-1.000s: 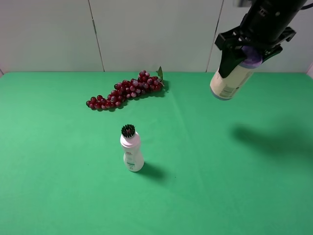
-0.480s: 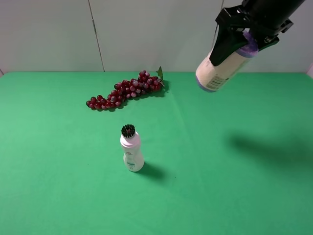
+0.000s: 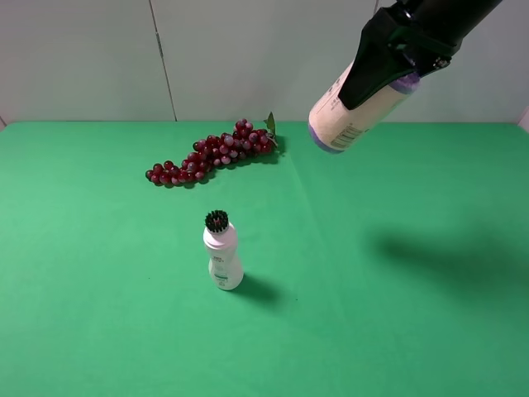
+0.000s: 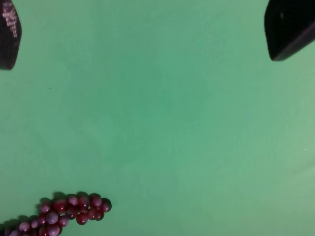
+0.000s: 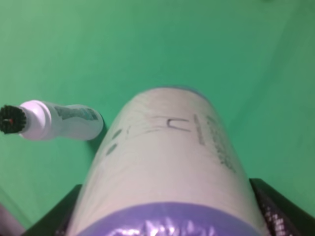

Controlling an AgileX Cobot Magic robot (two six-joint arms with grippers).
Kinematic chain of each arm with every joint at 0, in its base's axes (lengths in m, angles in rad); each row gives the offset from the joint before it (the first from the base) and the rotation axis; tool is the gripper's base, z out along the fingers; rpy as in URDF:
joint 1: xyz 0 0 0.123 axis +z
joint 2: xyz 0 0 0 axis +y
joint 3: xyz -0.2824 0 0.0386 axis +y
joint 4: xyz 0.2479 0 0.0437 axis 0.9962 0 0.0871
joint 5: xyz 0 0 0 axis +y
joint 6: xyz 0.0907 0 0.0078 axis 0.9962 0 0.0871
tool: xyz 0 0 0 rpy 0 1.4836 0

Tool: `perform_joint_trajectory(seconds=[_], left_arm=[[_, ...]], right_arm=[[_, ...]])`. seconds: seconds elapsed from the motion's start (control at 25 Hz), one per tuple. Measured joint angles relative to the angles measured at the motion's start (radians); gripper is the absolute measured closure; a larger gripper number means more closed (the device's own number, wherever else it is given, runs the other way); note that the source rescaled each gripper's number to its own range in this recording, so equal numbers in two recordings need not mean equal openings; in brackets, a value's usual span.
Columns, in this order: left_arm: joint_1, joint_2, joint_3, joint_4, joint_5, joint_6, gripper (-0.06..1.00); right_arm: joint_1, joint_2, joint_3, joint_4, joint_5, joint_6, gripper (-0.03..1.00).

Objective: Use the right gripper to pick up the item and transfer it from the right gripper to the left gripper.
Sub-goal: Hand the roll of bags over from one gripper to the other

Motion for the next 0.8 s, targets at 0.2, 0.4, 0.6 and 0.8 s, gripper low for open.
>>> perform_joint_trajectory(seconds=[0.2, 0.4, 0.6, 0.8], left_arm=[[0.000, 0.081, -0.002, -0.052, -0.004, 0.050, -0.03], [0.000, 0.290, -0.031, -0.168, -0.023, 0.237, -0.03], [-0.016, 0.502, -0.063, -0.269, -0.111, 0.419, -0.01], [-0.144, 0.642, -0.090, -0.268, -0.216, 0.558, 0.02]], right_arm=[[0.000, 0.000, 0.000, 0.002, -0.010, -0.044, 0.93], [0.000, 0.000, 0.000, 0.003, -0.011, -0.063, 0.93], [0.000, 0.000, 0.000, 0.006, -0.026, -0.078, 0.93], [0.000, 0.000, 0.000, 0.030, -0.059, -0.119, 0.93]])
